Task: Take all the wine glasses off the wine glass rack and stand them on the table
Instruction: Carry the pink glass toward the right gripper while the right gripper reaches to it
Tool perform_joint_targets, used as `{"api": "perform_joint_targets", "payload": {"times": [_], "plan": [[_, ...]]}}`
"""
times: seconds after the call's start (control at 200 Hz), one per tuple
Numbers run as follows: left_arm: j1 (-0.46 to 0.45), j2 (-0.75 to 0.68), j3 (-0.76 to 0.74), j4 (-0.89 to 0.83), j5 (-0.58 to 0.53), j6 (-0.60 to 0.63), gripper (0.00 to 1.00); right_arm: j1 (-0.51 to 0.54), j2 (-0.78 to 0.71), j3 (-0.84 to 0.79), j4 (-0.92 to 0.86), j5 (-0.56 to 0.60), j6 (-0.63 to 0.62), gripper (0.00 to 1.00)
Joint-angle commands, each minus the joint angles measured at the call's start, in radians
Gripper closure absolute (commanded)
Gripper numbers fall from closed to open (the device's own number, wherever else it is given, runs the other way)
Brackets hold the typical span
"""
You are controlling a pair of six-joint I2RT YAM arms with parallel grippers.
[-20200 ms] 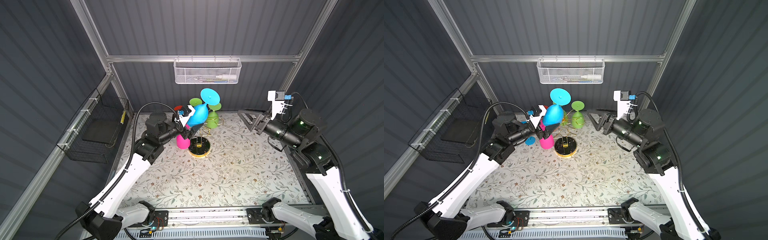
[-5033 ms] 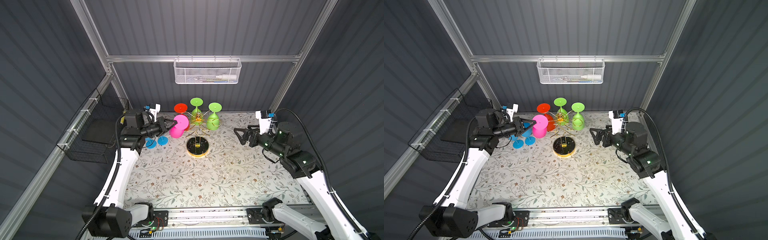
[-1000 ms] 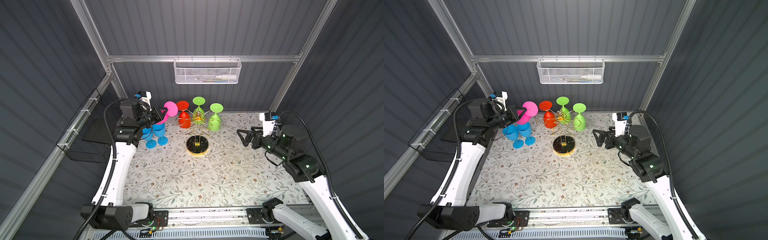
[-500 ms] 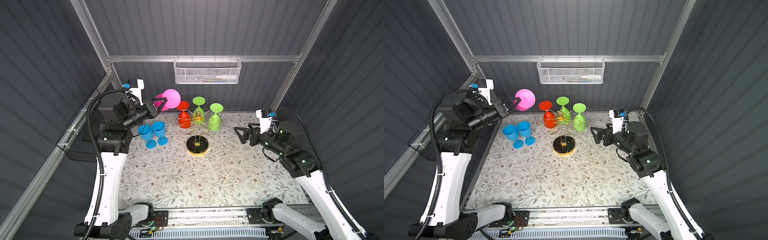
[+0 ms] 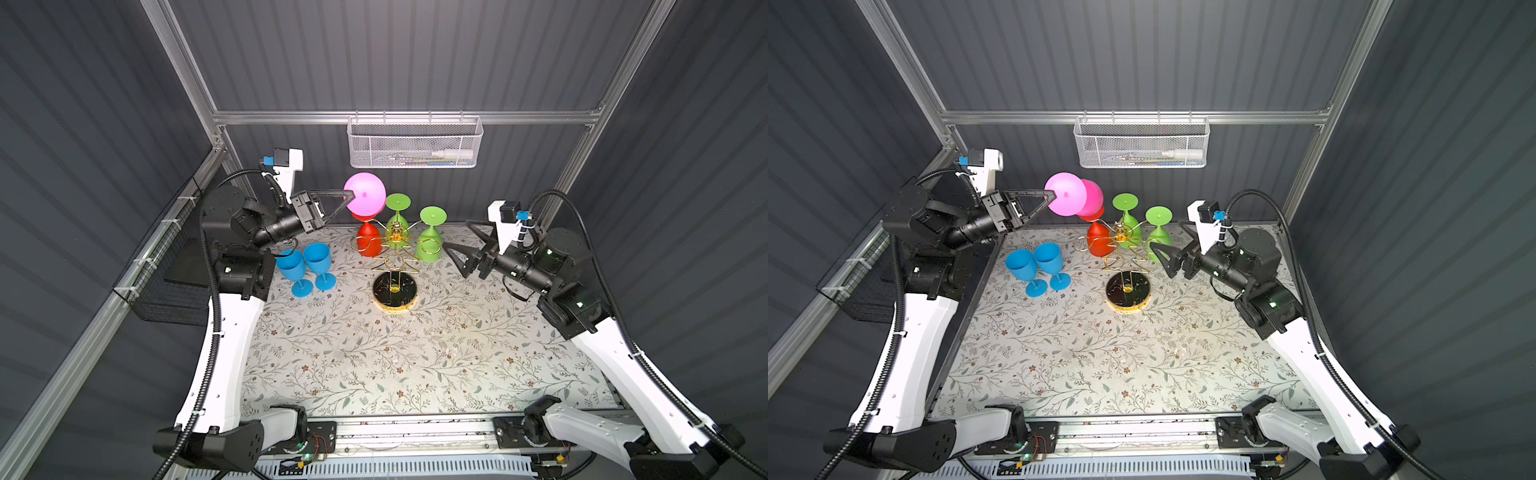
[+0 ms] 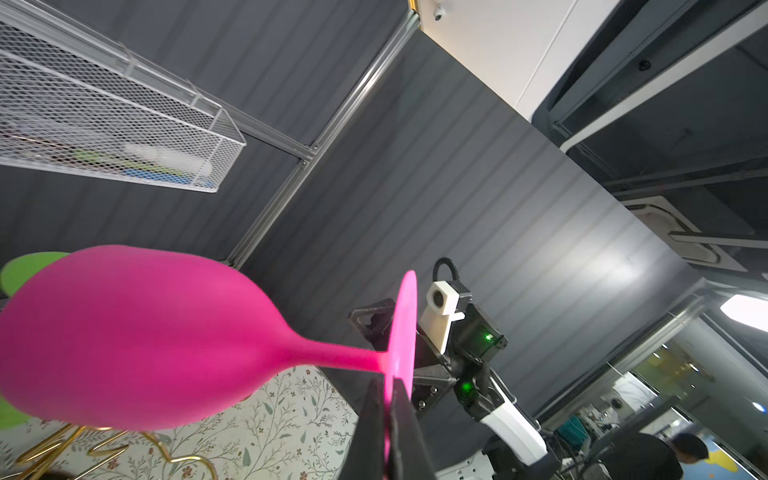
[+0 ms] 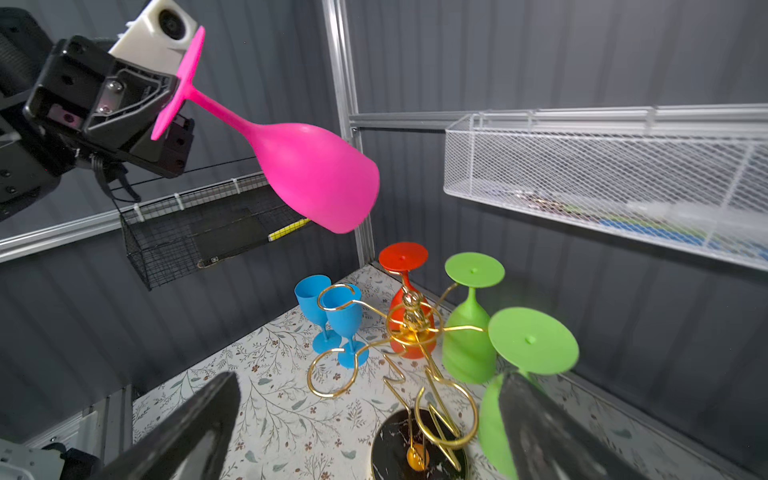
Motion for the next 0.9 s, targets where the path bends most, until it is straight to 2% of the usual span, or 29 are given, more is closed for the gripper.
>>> {"api": "perform_joint_targets", "payload": {"times": [0.0,0.115,0.27,0.38,0.895], "plan": [[-0.037,0.015,0.001,0.100,0.074,-0.061,1.00,0.030,0.052,0.060,0.092,-0.050,-0.130,0.01],[-0.063,0.030,-0.014,0.121,0.070,-0.084,1.00,0.036,0.084,0.067,0.143,-0.045,-0.190,0.01],[-0.082,0.048,-0.048,0.242,0.086,-0.187,1.00,0.036,0.122,0.090,0.174,-0.068,-0.255,0.01],[-0.098,0.065,-0.053,0.257,0.087,-0.203,1.00,0.036,0.146,0.111,0.180,-0.079,-0.288,0.01],[-0.143,0.101,-0.081,0.411,0.087,-0.328,1.00,0.036,0.333,0.275,0.147,-0.216,-0.294,0.01]]}}
